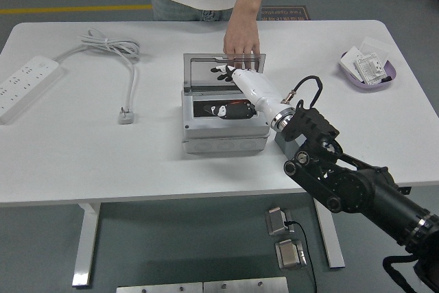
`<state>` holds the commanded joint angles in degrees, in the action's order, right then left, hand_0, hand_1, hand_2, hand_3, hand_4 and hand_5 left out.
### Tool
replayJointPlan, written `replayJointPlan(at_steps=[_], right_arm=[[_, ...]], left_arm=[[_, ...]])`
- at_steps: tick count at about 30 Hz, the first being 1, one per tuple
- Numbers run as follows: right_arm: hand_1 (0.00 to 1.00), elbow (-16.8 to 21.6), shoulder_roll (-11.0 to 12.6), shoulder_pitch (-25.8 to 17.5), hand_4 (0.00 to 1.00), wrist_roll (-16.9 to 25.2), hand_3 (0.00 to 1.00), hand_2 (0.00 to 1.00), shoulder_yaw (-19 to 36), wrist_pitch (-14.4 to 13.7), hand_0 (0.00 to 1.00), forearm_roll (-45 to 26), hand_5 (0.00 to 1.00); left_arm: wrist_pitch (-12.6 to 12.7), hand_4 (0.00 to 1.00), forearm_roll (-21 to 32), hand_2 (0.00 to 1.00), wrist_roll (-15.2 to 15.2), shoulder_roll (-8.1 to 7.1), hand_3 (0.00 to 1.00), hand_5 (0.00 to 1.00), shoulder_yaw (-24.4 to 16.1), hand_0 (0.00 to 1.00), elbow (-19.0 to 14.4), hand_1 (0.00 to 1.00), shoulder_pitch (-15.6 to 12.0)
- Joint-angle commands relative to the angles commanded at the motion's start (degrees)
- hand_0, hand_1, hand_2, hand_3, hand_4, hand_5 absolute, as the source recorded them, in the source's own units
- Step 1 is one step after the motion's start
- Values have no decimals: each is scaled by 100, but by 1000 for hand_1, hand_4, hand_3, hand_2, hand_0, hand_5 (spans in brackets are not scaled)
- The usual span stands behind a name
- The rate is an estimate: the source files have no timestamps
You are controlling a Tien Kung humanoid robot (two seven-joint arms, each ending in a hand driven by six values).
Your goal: Fetch the battery,place it into the box,close the lid of the box
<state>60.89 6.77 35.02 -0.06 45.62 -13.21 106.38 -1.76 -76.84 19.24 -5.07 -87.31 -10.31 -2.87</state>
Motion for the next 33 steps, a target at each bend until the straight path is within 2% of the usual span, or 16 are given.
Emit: replayJointPlan(at_steps=[7, 13, 17, 29, 33], right_arm=[[749, 719, 245, 8, 916, -202, 875, 769, 385, 250, 865, -138, 472], [740, 830, 296, 85, 919, -228, 874, 761, 640, 332, 860, -188, 479], [740, 565, 253, 194, 919, -142, 874, 761, 695, 321, 860, -326, 479], [730, -767, 86, 712, 916, 123, 863, 750, 626, 385, 846, -720, 482], [730, -1087, 39, 771, 916, 174, 858, 750, 577, 380, 848, -838, 489]], left_arm=[[1, 829, 10, 721, 8, 7, 782, 510, -1, 733, 0, 743, -7], [0, 829, -2, 721, 1, -8, 782, 508, -11, 733, 0, 743, 10], [-6, 829, -17, 721, -2, -13, 782, 508, -14, 733, 0, 743, 21], [-26, 829, -122, 720, 21, -57, 782, 506, -61, 733, 0, 743, 46], [-27, 829, -131, 720, 27, -68, 782, 506, -61, 733, 0, 743, 51]])
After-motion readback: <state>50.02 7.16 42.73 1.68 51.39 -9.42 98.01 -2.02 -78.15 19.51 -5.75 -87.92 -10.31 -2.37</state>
